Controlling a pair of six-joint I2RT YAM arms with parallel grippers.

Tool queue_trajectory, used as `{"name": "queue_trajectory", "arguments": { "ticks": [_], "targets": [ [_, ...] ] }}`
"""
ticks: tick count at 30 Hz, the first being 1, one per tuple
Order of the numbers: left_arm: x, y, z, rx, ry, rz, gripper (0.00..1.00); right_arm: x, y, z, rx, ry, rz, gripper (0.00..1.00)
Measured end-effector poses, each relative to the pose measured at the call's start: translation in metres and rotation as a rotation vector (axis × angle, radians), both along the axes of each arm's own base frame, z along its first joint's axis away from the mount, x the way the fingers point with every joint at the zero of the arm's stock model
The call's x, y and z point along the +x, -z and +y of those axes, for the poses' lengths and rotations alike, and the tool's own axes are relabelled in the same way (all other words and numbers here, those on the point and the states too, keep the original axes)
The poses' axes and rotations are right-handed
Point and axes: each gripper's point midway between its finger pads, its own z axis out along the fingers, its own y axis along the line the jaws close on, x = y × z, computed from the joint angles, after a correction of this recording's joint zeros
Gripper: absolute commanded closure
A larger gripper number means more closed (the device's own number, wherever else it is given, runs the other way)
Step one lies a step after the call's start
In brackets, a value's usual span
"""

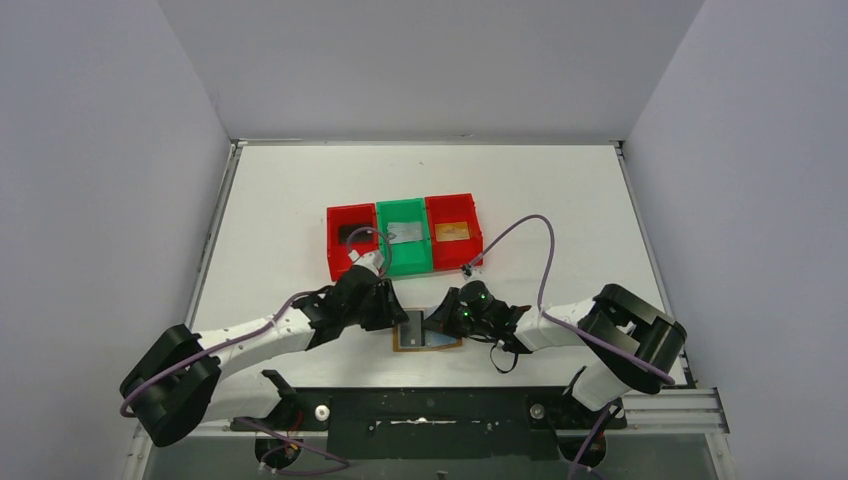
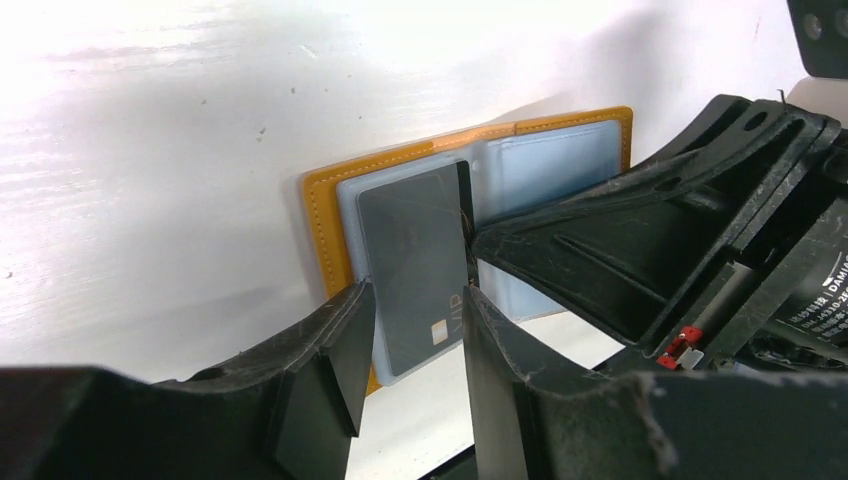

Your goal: Take the credit cards out of the card holder

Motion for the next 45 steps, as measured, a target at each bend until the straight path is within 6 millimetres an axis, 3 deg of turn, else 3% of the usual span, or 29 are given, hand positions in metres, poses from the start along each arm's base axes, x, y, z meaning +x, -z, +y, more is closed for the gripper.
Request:
{"name": "queue_trajectory", "arguments": {
  "ticks": [5,11,15,21,27,32,40,45],
  "targets": [
    [-0.004,0.002,-0.004,0.008,0.029,0.000,0.68,0.000,0.000,-0.001,-0.004,0.004,0.000,1.00],
    [-0.011,0.024,-0.003,0.060,0.048,0.055,0.72,0.000,0.000,-0.001,-0.009,0.006,-0.003,0.98],
    [-0.010,0.026,-0.006,0.051,0.052,0.055,0.74,0.000,0.000,-0.002,-0.013,0.010,-0.004,0.91],
    [-0.009,0.026,-0.006,0.051,0.029,0.054,0.68,0.001,-0.001,-0.004,-0.016,0.015,-0.007,0.90],
    [-0.002,0.007,-0.001,0.039,-0.005,-0.008,0.65,0.000,0.000,-0.004,-0.020,0.015,-0.004,0.90],
    [0.002,-0.008,-0.008,-0.012,0.002,-0.044,0.65,0.000,0.000,-0.004,-0.020,0.018,-0.003,0.90],
    [-0.004,0.013,-0.016,-0.024,0.025,0.019,0.72,0.001,-0.002,-0.006,-0.024,0.026,-0.007,0.88],
    [-0.005,0.019,-0.016,-0.025,0.014,0.033,0.74,0.002,-0.003,-0.007,-0.025,0.032,-0.011,0.78]
  ]
}}
